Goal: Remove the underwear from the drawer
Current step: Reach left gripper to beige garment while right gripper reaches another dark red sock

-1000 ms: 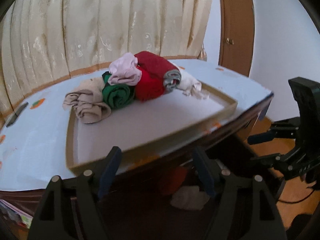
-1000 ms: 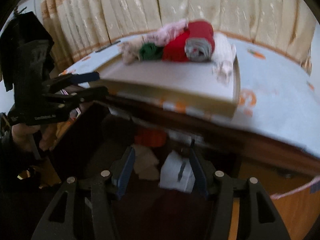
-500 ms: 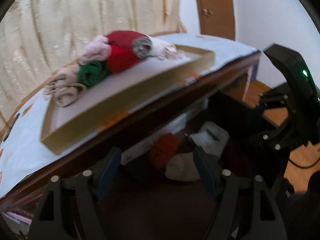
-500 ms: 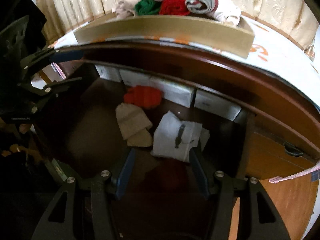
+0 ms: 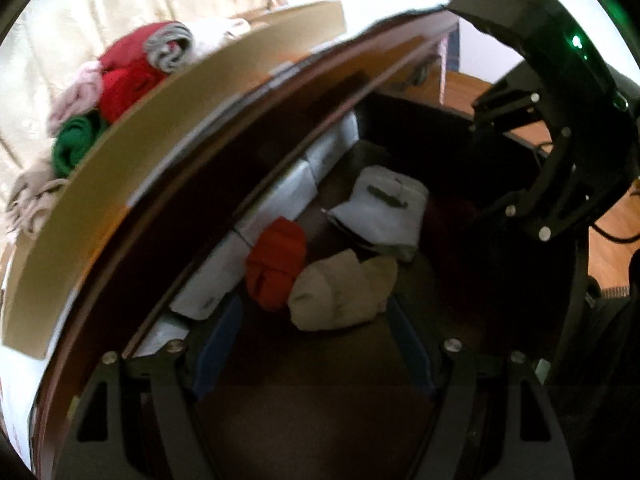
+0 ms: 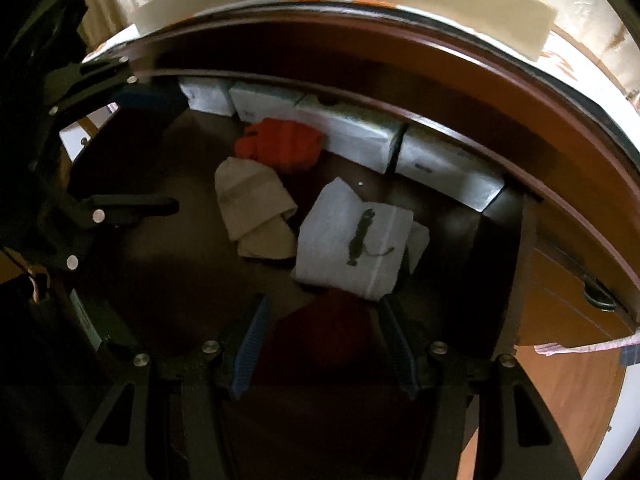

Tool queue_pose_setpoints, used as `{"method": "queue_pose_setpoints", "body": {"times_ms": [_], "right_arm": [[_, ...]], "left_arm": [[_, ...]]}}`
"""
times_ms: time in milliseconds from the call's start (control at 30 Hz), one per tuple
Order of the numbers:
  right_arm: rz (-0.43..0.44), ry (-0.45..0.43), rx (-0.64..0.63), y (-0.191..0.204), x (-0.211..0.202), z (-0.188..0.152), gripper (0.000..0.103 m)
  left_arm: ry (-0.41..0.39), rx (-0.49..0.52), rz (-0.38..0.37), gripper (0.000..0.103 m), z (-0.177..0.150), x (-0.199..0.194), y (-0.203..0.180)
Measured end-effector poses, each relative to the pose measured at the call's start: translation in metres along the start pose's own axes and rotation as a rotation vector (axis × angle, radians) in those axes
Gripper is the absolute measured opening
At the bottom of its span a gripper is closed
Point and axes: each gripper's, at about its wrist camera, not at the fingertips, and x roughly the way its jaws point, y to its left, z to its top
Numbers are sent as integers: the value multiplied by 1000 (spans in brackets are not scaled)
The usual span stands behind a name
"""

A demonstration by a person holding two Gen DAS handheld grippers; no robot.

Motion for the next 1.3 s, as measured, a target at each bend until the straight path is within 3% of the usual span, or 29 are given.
{"method": "queue_pose_setpoints", "body": {"times_ms": [267, 800, 1100, 1200, 1233, 1300], "right_arm": [[-3, 92, -33, 8, 18, 0, 59], [-54, 210, -70, 9, 40, 3, 58], [-81, 308, -122, 20, 55, 2, 59], [-78, 320, -122, 26, 60, 9, 59], [-75, 320, -119, 26, 60, 9, 58], [-60, 314, -123, 28, 59, 10, 52]], "left_arm": [[81, 65, -4, 76, -2, 26, -7], [102, 158, -47, 75, 2, 47, -26], [99, 97, -67, 73, 6, 58, -19], [91, 96, -53, 51, 5, 58, -20], [89, 97, -43, 34, 4, 58, -19], [83, 90, -40, 26, 4, 55, -16]]}}
